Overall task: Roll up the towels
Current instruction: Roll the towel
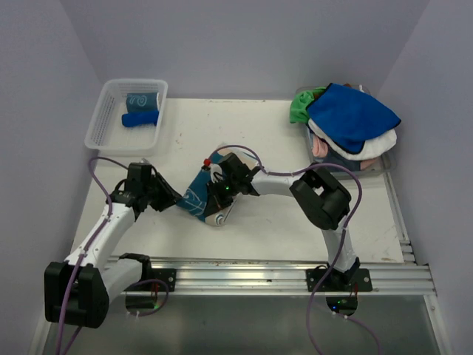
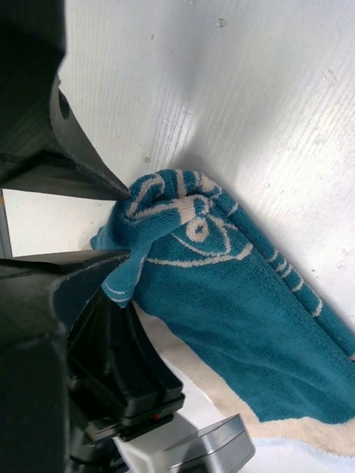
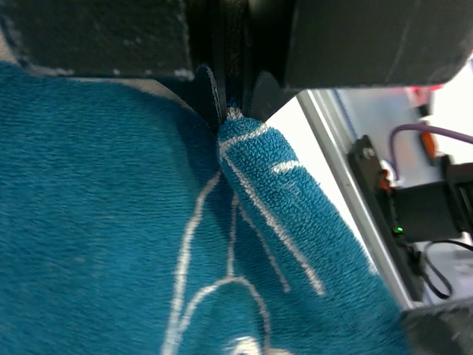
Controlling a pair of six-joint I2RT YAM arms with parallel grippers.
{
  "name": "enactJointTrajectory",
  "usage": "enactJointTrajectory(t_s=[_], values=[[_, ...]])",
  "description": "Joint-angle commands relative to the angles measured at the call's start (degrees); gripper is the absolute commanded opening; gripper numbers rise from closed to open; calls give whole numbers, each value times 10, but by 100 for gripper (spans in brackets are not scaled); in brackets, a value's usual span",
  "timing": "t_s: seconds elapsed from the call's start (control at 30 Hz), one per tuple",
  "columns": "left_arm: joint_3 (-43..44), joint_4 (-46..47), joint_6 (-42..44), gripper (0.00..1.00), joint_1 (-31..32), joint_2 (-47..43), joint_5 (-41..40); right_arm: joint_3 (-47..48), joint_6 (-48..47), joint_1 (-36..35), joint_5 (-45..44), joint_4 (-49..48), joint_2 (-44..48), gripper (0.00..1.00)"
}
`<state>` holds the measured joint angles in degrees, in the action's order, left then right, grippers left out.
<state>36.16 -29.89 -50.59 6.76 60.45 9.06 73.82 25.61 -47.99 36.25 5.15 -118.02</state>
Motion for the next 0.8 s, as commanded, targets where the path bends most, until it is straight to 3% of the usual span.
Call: enactJointTrajectory(t_s=[0.0,0.1,0.23,0.33,0.77], values=[[-24,56,4,35,-4,-33,33,-7,54,19,44,-34,-16,0],[-38,82,15,22,-1,-38,61,-4,59,25,50,-27,-23,0],[-29,101,30,16,4,-1,96,4,54,31,50,-9,-28,0],[-29,114,31,15,5,19,112,13,53,32,51,0,-35,0],[-16,154,31,18,6,111,50,17,37,33,27,33,-28,0]])
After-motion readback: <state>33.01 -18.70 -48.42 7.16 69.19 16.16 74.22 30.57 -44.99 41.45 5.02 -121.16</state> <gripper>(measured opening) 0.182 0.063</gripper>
